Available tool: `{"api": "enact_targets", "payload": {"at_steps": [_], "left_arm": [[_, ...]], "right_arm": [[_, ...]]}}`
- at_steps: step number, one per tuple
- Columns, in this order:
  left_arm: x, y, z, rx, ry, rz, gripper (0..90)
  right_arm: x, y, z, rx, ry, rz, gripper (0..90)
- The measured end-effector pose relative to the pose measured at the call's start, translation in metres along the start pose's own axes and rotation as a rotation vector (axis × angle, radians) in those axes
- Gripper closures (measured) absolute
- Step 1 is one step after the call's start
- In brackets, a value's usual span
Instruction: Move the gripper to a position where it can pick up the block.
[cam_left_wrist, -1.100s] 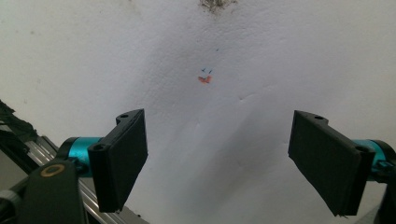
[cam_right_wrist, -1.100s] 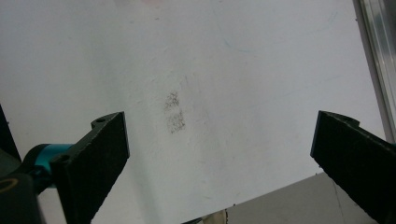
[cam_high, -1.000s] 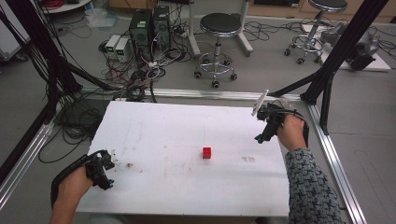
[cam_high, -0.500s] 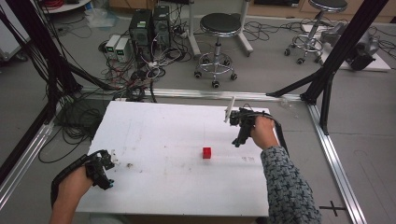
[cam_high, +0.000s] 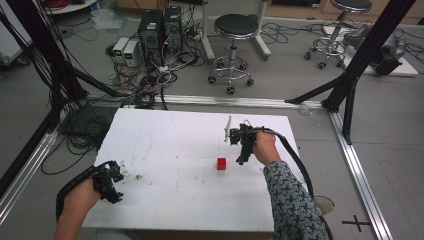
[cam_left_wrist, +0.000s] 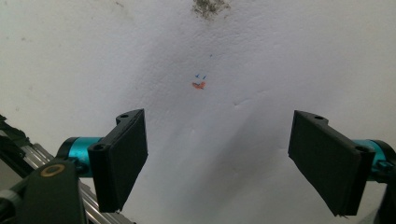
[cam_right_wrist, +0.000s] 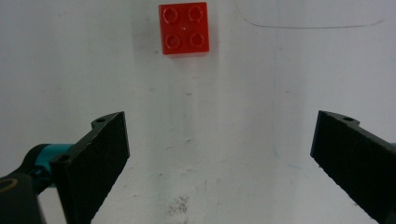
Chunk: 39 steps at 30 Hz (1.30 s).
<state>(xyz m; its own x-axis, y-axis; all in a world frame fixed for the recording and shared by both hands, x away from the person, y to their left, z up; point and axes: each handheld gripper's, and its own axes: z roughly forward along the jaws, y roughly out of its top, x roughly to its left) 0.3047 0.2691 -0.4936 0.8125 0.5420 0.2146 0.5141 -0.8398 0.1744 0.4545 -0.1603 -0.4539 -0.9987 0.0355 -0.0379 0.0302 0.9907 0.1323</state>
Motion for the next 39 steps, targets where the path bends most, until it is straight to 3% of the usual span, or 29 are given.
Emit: {"api": "enact_targets", "payload": {"at_steps": [8, 18, 27, 29, 39], "left_arm": [[0.000, 0.001, 0.000, 0.000, -0.002, 0.003, 20.0], [0.000, 0.001, 0.001, 0.000, -0.001, 0.004, 20.0], [0.001, 0.001, 0.000, 0.000, -0.007, 0.005, 20.1], [0.000, 0.001, 0.000, -0.002, -0.001, 0.005, 20.1], [0.000, 0.001, 0.000, -0.001, -0.003, 0.005, 20.1]], "right_arm": [[0.003, 0.015, 0.020, 0.026, 0.026, -0.013, 3.6], [0.009, 0.030, 0.041, 0.039, 0.030, -0.101, 3.6], [0.012, 0.040, 0.056, 0.042, 0.040, -0.082, 3.6], [0.013, 0.043, 0.060, 0.042, 0.037, -0.102, 3.6], [0.014, 0.047, 0.068, 0.043, 0.036, -0.112, 3.7]]}}
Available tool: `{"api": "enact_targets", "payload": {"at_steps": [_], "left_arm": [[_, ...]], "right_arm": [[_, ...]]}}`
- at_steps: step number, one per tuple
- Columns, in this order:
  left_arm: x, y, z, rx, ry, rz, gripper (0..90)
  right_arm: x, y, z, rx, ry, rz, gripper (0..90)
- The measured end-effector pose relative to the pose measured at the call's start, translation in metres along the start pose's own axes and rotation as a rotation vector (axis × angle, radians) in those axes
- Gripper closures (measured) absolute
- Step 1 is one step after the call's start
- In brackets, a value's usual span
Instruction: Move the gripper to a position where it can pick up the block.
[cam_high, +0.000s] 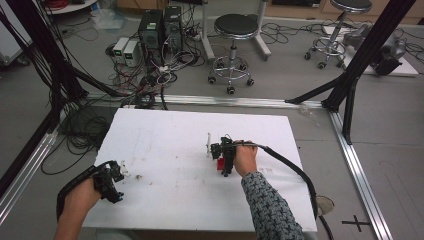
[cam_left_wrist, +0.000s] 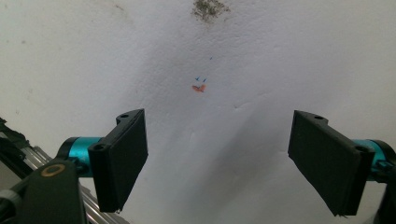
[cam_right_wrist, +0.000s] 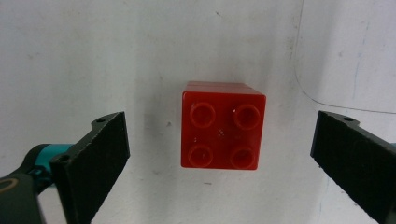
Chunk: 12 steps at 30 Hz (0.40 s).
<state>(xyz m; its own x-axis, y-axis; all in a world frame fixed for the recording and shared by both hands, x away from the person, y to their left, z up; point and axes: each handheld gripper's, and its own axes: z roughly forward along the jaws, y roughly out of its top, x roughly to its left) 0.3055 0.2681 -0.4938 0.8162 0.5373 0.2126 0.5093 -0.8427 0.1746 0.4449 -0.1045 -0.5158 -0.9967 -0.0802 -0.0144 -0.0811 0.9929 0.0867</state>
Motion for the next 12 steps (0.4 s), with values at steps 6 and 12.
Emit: {"api": "enact_targets", "payload": {"at_steps": [6, 12], "left_arm": [[0.0001, 0.0002, 0.0001, -0.001, -0.002, 0.003, 20.2], [0.0000, 0.0003, 0.0000, -0.005, 0.001, 0.002, 20.2]], "right_arm": [[0.0005, 0.0010, 0.0020, 0.008, 0.005, 0.006, 3.6], [0.0014, 0.0010, 0.0008, 0.004, 0.007, 0.019, 3.6]]}}
